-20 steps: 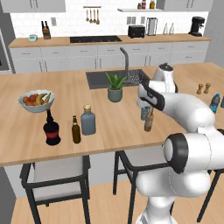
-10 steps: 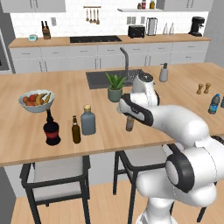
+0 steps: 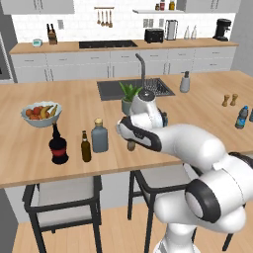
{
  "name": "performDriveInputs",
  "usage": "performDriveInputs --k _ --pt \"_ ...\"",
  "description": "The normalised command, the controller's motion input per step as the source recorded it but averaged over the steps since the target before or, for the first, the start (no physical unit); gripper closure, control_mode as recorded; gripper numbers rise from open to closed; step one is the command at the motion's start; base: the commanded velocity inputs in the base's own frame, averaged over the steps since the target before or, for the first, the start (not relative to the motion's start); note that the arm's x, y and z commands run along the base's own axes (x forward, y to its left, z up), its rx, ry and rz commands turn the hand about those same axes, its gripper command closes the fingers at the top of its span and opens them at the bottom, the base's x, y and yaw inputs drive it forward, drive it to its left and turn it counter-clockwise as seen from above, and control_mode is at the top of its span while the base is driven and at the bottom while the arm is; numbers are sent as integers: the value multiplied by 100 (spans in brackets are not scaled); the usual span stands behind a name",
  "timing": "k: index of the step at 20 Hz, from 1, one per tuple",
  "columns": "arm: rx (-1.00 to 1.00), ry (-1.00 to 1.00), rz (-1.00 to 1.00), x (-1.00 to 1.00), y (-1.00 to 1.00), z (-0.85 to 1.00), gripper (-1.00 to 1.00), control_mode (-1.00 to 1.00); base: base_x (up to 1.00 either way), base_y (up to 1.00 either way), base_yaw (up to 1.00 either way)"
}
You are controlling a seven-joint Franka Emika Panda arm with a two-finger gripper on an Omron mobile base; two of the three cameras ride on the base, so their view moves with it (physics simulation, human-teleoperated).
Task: Move the plastic bottles in the middle to the plastics group, and the glass bottles in the middle to the glass group.
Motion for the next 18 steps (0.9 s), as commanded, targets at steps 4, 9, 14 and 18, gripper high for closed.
performDriveInputs --k 4,9,14,18 --pt "0 0 0 0 42 0 100 -100 0 0 0" --pt "0 0 0 0 44 -1 100 -100 0 0 0" --pt "3 0 0 1 31 0 100 -100 0 0 0" --pt "7 0 0 10 14 -9 100 -100 0 0 0"
